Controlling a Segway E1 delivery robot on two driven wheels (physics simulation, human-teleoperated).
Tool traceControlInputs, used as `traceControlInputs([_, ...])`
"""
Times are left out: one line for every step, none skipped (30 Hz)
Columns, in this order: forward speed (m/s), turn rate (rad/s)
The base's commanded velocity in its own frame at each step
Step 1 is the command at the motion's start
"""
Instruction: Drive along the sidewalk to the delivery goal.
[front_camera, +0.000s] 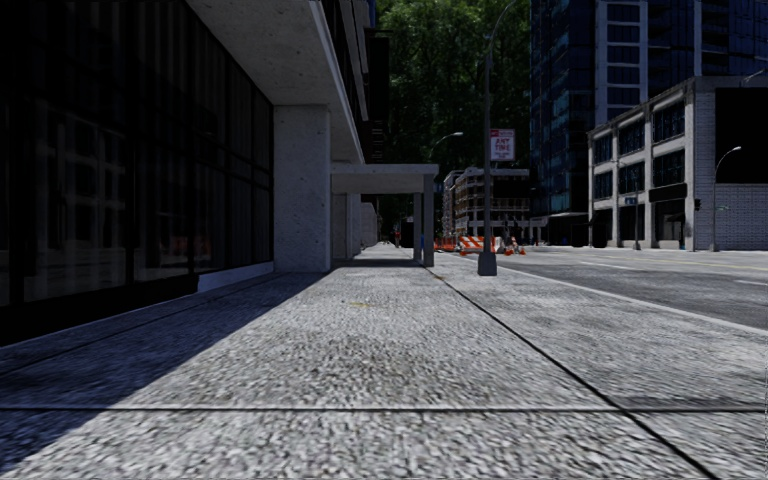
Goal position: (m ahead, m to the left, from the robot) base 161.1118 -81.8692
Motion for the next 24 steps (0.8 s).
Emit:
traceControlInputs([2.00, 0.00])
traceControlInputs([2.00, 0.00])
traceControlInputs([2.00, 0.00])
traceControlInputs([2.00, 0.00])
traceControlInputs([2.00, 0.00])
traceControlInputs([2.00, 0.00])
traceControlInputs([2.00, 0.00])
traceControlInputs([2.00, 0.00])
traceControlInputs([2.00, 0.00])
traceControlInputs([2.00, 0.00])
traceControlInputs([2.00, 0.00])
traceControlInputs([2.00, 0.00])
traceControlInputs([2.00, 0.00])
traceControlInputs([2.00, 0.00])
traceControlInputs([2.00, 0.00])
traceControlInputs([2.00, 0.00])
traceControlInputs([2.00, 0.00])
traceControlInputs([2.00, 0.00])
traceControlInputs([2.00, 0.00])
traceControlInputs([2.00, 0.00])
traceControlInputs([2.00, 0.00])
traceControlInputs([2.00, 0.00])
traceControlInputs([2.00, 0.00])
traceControlInputs([2.00, 0.00])
